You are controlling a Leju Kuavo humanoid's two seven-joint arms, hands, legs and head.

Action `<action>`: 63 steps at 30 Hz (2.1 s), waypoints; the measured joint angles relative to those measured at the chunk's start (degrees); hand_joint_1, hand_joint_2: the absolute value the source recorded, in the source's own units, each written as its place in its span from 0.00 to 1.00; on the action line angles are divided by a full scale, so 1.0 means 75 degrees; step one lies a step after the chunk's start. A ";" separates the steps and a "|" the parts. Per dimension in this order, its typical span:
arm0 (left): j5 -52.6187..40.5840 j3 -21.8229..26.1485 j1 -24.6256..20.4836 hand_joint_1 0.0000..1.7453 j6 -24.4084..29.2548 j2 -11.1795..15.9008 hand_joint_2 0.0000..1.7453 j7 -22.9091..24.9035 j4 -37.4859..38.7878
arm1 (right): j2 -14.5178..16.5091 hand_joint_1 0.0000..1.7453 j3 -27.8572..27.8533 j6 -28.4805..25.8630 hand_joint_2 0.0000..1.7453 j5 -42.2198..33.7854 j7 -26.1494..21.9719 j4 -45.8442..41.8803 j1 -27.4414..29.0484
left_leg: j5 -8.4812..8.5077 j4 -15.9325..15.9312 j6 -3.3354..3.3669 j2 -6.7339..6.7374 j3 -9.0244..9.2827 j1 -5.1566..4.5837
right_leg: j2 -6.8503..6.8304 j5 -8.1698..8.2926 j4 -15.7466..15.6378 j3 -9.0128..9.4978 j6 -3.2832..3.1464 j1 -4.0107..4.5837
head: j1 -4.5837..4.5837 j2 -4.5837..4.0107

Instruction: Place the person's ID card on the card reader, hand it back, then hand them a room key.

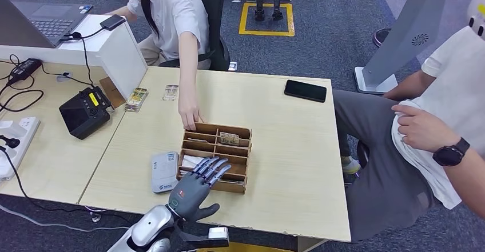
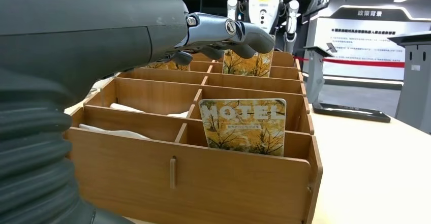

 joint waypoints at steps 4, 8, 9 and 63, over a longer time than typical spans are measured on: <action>-0.0047 0.0000 -0.0004 0.00 0.0074 -0.0023 1.00 0.0046 0.0050 | 0.0018 0.00 0.0000 -0.0004 1.00 0.0004 0.0000 0.0000 -0.0004 | 0.0000 0.0000 0.0000 0.0000 0.0000 0.0000 | 0.0000 0.0000 0.0000 0.0000 0.0000 0.0000 | -0.0001 0.0000; -0.0073 0.0000 -0.0012 0.00 0.0121 -0.0037 1.00 0.0089 0.0101 | 0.0025 0.00 0.0000 -0.0007 1.00 0.0029 0.0000 0.0000 -0.0008 | 0.0000 0.0000 0.0000 0.0000 0.0000 0.0000 | 0.0000 0.0000 0.0000 0.0000 0.0000 0.0000 | -0.0001 0.0000; -0.0084 0.0000 -0.0018 0.00 0.0147 -0.0049 1.00 0.0109 0.0117 | 0.0026 0.00 0.0000 -0.0008 1.00 0.0052 0.0000 0.0000 -0.0009 | 0.0000 0.0000 0.0000 0.0000 0.0000 0.0000 | 0.0000 0.0000 0.0000 0.0000 0.0000 0.0000 | -0.0001 0.0000; 0.1579 0.0058 -0.0308 1.00 -0.0586 0.0479 1.00 -0.0336 -0.0170 | 0.0026 0.00 -0.0193 -0.0006 1.00 0.0094 -0.0084 -0.0001 -0.0023 | 0.0005 0.0000 -0.0007 0.0004 -0.0002 0.0014 | 0.0006 0.0004 0.0002 -0.0004 -0.0007 0.0010 | 0.0001 0.0000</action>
